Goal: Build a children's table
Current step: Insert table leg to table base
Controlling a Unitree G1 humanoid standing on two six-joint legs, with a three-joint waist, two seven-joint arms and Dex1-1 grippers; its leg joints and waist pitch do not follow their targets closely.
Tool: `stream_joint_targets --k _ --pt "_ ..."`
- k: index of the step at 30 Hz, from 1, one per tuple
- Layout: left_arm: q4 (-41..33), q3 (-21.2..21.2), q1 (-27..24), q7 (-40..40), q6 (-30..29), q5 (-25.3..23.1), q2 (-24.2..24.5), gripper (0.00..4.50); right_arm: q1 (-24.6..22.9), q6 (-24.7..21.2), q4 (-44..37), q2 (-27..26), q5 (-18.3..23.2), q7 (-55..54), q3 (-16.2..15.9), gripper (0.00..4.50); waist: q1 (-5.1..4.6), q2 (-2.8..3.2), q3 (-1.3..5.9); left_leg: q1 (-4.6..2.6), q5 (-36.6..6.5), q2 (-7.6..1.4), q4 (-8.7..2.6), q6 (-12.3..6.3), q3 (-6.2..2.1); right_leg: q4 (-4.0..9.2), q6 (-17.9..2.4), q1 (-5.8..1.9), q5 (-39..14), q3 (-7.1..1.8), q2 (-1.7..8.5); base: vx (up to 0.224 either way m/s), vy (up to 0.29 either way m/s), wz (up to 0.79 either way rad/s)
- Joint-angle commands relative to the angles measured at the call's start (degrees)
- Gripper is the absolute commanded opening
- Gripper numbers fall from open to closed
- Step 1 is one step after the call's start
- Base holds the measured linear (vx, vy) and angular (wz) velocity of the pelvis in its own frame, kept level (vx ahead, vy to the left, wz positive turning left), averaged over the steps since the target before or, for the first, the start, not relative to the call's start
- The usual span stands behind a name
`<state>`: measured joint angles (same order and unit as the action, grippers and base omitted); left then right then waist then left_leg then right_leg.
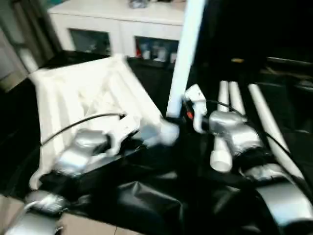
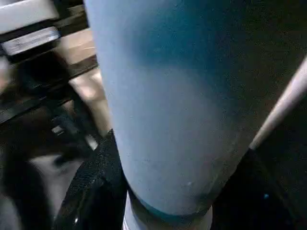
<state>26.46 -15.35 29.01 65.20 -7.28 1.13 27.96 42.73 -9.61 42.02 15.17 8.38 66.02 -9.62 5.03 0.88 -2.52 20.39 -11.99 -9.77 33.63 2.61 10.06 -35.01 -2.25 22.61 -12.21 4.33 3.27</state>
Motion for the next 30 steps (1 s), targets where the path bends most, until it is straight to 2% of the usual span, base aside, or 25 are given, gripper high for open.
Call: stream_joint_targets --k 1,3,5,9,14,19,22,23,30 --pt "-3.86 0.95 0.59 3.61 2.96 2.79 1.39 0.0 -4.8 -4.84 2.5 1.24 -2.0 6.88 -5.25 1.87 0.24 0.31 3.07 -0.39 -5.12 -4.46 -3.67 -5.5 -1.08 3.13 -15.13 -2.9 0.45 -3.49 5.93 0.0 0.0 0.0" --pt "-3.55 1.22 0.22 5.7 3.71 3.39 2.67 0.0 -5.91 -5.47 0.52 2.79 -1.64 9.93 -6.38 1.87 0.62 0.37 3.01 -0.65 -6.81 -4.54 -3.85 -4.36 -1.07 3.34 -14.62 -2.82 -1.83 -3.57 5.86 0.0 0.0 0.0" --pt "-2.81 1.21 0.21 6.85 4.6 3.36 3.5 0.0 -6.7 -5.74 -0.58 3.83 -1.82 11.72 -7.36 1.87 0.81 0.34 2.97 -0.63 -7.16 -4.55 -3.96 -3.72 -1.09 3.39 -14.34 -2.83 -2.63 -3.6 5.92 0.0 0.0 0.0" --pt "-1.42 1.29 0.59 7.11 5.99 2.73 3.77 0.0 -7.78 -5.82 -1.7 4.48 -2.53 12.67 -7.91 1.87 1.29 0.27 3.06 -0.68 -6.41 -4.48 -3.92 -2.68 -1.08 3.34 -13.7 -2.88 -2.93 -3.68 6.01 0.0 0.0 0.0" --pt "0.0 1.12 1.31 5.77 6.48 1.84 3.17 0.0 -8.54 -5.69 -2.73 4.19 -3.14 11.78 -8.17 1.87 1.32 0.26 3.21 -0.55 -5.13 -4.33 -3.79 -2.71 -1.13 3.14 -13.64 -3.06 -1.04 -3.59 5.98 0.0 0.0 0.0" --pt "2.51 0.95 2.53 3.07 7.18 0.0 2.75 0.0 -9.85 -4.62 -5.91 4.93 -3.95 11.93 -9.88 1.87 1.43 0.31 3.12 -0.66 -6.06 -4.34 -3.87 -2.3 -1.17 3.38 -13.02 -3.04 -2.84 -3.56 5.95 0.0 0.0 0.0" --pt "3.99 1.33 3.4 0.53 7.07 -0.87 2.19 0.0 -10.58 -2.38 -6.67 5.27 -5.44 10.91 -10.69 1.87 1.48 0.25 3.03 -0.89 -7.18 -4.32 -3.95 -1.72 -1.12 3.63 -12.59 -2.93 -4.7 -3.63 6.01 0.0 0.0 0.0" --pt "4.16 1.43 3.49 0.37 7.12 -0.81 2.07 0.0 -10.73 -1.82 -6.68 5.16 -5.77 10.07 -10.63 1.87 1.47 0.29 2.82 -1.08 -9.07 -4.4 -4.14 -1.08 -1.14 3.96 -12.32 -2.83 -7.38 -3.74 6.13 0.0 0.0 0.0" --pt "4.07 1.76 3.56 -0.04 7.26 -0.5 1.26 0.0 -11.18 0.33 -6.56 4.0 -6.59 5.2 -9.85 1.87 0.97 0.38 2.53 -0.98 -13.31 -4.37 -4.68 0.25 -1.49 4.77 -10.41 -2.85 -15.29 -3.88 6.2 0.0 0.0 0.0"
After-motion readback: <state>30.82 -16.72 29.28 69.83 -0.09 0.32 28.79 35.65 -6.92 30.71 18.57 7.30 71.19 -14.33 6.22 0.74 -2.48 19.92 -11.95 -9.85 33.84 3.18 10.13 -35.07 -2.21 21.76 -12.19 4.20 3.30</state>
